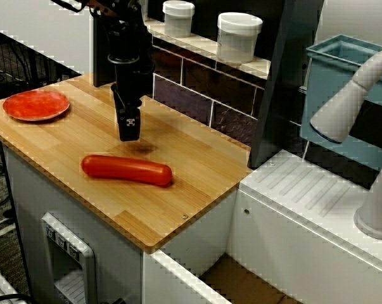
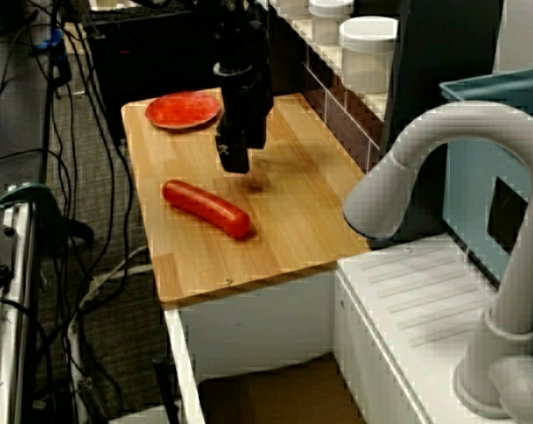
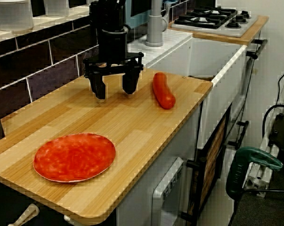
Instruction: Put the object on the plate
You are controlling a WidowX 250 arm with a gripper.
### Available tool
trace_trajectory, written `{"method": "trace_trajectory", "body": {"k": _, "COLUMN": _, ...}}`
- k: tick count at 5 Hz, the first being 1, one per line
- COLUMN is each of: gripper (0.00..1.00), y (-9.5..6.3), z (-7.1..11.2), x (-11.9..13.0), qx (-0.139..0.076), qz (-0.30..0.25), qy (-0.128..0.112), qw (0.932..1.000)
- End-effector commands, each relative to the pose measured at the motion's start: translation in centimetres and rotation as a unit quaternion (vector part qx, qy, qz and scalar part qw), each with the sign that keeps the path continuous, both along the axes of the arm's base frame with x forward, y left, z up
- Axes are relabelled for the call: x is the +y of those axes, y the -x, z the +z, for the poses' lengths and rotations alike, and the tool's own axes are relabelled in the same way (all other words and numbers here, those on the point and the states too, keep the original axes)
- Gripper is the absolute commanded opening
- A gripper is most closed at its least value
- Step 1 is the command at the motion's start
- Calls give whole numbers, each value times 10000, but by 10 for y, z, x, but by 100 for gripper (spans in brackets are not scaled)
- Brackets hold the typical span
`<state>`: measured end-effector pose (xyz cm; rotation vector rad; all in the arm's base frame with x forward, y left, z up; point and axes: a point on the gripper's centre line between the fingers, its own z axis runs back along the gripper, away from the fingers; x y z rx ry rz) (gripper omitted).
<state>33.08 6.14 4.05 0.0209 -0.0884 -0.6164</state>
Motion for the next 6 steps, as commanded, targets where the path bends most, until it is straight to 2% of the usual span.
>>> {"method": "trace_trajectory", "body": {"k": 1, "gripper": 100, "y": 0, "z": 0, "x": 0, "qx": 0, "qz": 0, "qy": 0, "qw": 10000}}
{"method": "trace_trajectory", "body": {"k": 2, "gripper": 100, "y": 12, "z": 37, "x": -21, "qx": -82, "qz": -312, "qy": -68, "qw": 9995}}
{"method": "trace_trajectory", "body": {"k": 3, "gripper": 100, "y": 28, "z": 59, "x": -35, "qx": -88, "qz": -623, "qy": 205, "qw": 9978}}
{"method": "trace_trajectory", "body": {"k": 4, "gripper": 100, "y": 29, "z": 89, "x": -44, "qx": -142, "qz": -796, "qy": 300, "qw": 9963}}
{"method": "trace_trajectory", "body": {"k": 5, "gripper": 100, "y": 27, "z": 88, "x": -47, "qx": -232, "qz": -833, "qy": 223, "qw": 9960}}
{"method": "trace_trajectory", "body": {"k": 6, "gripper": 100, "y": 49, "z": 45, "x": -63, "qx": -338, "qz": -825, "qy": 55, "qw": 9960}}
